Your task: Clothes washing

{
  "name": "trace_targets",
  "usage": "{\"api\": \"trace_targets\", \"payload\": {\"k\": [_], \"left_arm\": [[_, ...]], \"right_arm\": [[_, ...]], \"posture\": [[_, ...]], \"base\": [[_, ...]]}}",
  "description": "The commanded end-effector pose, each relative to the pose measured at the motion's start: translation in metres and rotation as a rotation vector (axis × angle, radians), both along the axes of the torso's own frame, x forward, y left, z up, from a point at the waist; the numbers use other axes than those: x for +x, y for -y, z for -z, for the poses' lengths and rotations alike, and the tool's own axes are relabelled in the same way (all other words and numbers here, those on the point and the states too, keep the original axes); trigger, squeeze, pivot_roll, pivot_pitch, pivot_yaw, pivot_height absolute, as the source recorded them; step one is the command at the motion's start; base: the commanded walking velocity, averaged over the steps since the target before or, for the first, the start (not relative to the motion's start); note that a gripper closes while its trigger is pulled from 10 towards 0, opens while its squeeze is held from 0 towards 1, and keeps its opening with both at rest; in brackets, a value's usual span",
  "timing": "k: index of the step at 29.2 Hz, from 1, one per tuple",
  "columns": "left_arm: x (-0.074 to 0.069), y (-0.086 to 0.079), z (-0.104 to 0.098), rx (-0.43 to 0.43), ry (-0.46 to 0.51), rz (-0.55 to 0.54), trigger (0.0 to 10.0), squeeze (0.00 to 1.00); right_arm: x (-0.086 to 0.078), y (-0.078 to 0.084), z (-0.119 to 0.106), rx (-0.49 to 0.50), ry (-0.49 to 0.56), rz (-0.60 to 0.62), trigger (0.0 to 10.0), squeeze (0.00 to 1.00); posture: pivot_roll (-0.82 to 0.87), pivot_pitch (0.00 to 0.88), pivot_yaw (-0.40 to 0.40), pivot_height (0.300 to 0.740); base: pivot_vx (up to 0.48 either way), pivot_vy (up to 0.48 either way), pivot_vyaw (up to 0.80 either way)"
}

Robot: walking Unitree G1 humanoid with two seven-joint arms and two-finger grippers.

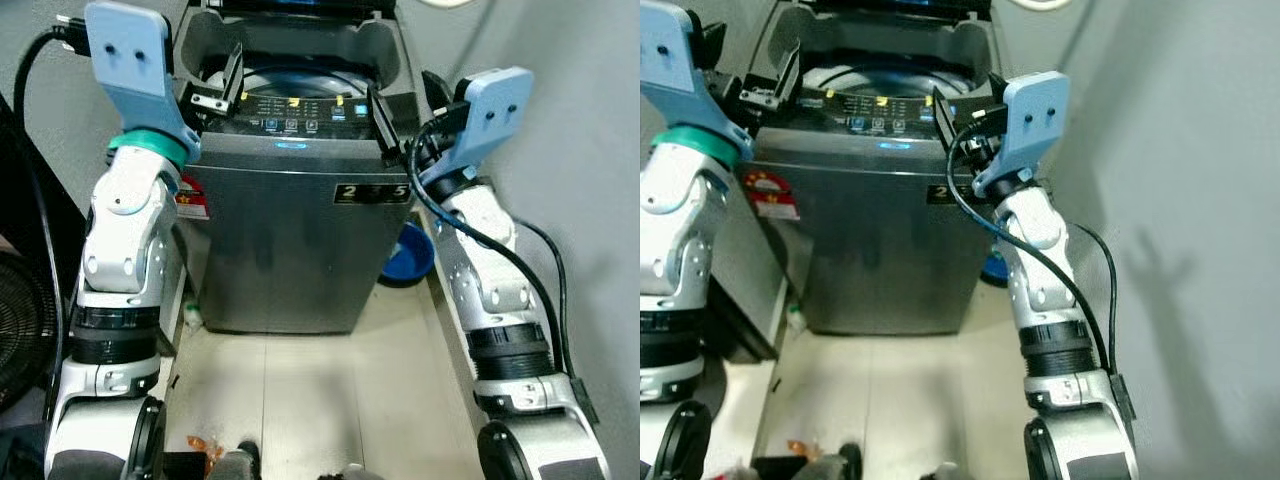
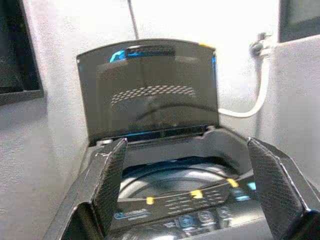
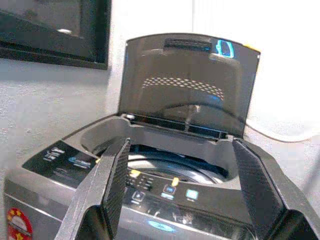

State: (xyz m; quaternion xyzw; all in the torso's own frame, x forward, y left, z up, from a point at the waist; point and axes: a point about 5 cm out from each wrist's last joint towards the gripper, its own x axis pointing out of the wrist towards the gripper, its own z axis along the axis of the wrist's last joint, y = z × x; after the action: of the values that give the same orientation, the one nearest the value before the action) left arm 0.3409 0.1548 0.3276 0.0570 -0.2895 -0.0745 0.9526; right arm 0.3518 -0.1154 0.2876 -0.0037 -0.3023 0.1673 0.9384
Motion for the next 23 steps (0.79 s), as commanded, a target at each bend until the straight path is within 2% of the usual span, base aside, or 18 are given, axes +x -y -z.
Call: {"api": "trace_targets", "payload": {"k": [1, 8, 13, 23], "left_arm": [[0.001, -0.001, 0.005, 0.021, -0.023, -0.011, 10.0, 0.00], [0.001, 0.005, 0.009, 0.033, -0.039, 0.010, 10.0, 0.00], [0.000, 0.012, 0.020, 0.054, -0.080, 0.045, 10.0, 0.00], [-0.003, 0.005, 0.034, 0.066, -0.123, 0.032, 10.0, 0.00]], "right_arm": [[0.000, -0.003, 0.003, -0.026, -0.004, -0.004, 10.0, 0.00], [-0.001, -0.006, 0.005, -0.047, -0.005, -0.020, 10.0, 0.00], [0.000, -0.004, 0.017, -0.073, -0.031, -0.018, 10.0, 0.00], [0.002, 0.006, 0.037, -0.073, -0.094, 0.032, 10.0, 0.00]], "posture": [[0.04, 0.074, -0.026, 0.740], [0.04, 0.076, -0.026, 0.740], [0.04, 0.082, -0.022, 0.740], [0.04, 0.085, -0.018, 0.740]], "base": [[0.000, 0.000, 0.80], [0.000, 0.000, 0.80], [0.000, 0.000, 0.80], [0.000, 0.000, 0.80]]}}
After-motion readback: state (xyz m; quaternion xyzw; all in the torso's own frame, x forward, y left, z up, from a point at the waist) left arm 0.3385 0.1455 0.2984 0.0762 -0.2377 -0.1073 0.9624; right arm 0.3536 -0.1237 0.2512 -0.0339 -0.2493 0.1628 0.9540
